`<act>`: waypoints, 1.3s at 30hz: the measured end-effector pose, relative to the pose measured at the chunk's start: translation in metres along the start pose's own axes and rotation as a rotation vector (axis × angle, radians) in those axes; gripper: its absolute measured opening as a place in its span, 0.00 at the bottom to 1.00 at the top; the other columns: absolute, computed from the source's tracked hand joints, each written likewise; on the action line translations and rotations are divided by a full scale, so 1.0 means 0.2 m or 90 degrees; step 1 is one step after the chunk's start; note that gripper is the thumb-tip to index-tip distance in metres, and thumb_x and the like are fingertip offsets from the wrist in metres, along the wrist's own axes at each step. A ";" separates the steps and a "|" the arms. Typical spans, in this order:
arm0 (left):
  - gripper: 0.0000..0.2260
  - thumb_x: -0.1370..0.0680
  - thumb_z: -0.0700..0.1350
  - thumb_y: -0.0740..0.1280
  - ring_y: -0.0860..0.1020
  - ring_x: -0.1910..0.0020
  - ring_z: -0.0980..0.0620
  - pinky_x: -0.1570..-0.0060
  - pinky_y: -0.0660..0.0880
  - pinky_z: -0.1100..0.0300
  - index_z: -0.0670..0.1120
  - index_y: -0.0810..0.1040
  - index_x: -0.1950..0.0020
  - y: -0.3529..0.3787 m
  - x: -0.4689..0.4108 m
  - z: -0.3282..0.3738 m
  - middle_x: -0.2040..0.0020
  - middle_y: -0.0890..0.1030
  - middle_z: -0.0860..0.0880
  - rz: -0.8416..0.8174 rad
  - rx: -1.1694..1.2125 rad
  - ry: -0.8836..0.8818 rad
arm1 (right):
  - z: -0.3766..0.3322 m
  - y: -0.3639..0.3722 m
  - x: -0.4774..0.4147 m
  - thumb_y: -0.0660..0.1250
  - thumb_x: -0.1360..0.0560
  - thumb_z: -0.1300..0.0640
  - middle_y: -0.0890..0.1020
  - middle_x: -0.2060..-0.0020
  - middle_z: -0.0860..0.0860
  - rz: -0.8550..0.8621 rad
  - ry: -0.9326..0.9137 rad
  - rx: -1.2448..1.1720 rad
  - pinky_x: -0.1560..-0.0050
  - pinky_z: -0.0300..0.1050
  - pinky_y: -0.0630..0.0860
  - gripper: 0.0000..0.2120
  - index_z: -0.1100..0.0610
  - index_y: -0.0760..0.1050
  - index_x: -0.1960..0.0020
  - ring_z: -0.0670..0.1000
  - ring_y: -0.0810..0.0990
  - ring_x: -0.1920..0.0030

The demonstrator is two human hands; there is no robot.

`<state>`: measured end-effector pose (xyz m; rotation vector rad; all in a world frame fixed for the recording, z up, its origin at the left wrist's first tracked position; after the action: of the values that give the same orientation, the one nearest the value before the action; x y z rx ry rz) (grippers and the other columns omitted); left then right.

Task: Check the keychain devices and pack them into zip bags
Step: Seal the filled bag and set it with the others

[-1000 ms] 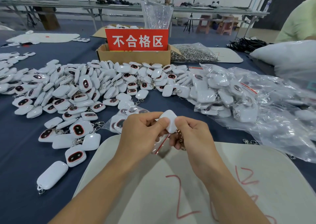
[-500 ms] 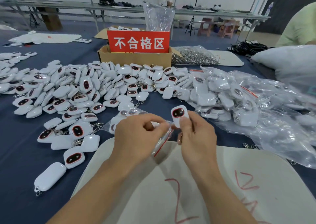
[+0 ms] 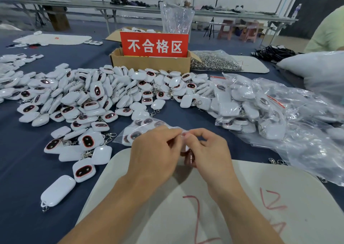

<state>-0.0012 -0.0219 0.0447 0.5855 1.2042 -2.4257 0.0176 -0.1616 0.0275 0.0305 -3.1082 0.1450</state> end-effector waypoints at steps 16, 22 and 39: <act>0.15 0.24 0.60 0.58 0.77 0.61 0.54 0.60 0.73 0.55 0.57 0.82 0.55 0.02 -0.01 0.01 0.63 0.81 0.55 -0.150 -0.128 0.039 | -0.01 -0.06 -0.01 0.71 0.29 0.61 0.80 0.73 0.39 0.113 -0.117 0.374 0.65 0.29 0.70 0.12 0.46 0.80 0.67 0.42 0.78 0.66; 0.11 0.26 0.54 0.63 0.79 0.54 0.52 0.60 0.72 0.55 0.57 0.80 0.48 0.01 0.03 0.04 0.54 0.80 0.56 -0.260 -0.166 0.106 | 0.00 -0.02 -0.01 0.62 0.28 0.67 0.82 0.41 0.44 -0.045 -0.118 0.436 0.37 0.28 0.64 0.28 0.43 0.80 0.35 0.47 0.76 0.37; 0.11 0.29 0.33 0.73 0.86 0.55 0.48 0.52 0.77 0.56 0.44 0.88 0.51 -0.13 -0.01 -0.03 0.54 0.88 0.48 0.125 -0.022 0.214 | 0.03 -0.03 -0.04 0.73 0.27 0.62 0.81 0.57 0.34 0.058 -0.167 0.366 0.52 0.24 0.67 0.15 0.40 0.83 0.55 0.39 0.77 0.50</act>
<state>-0.0121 -0.0016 0.0592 1.0796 1.2451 -2.1954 0.0252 -0.1685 0.0226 -0.0851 -3.1928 1.1107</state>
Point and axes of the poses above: each hand's wrist, its own x-axis away from the middle knuckle, its own y-axis out of the palm, z = x × y, the point moved 4 cm from there along -x, towards the middle knuckle
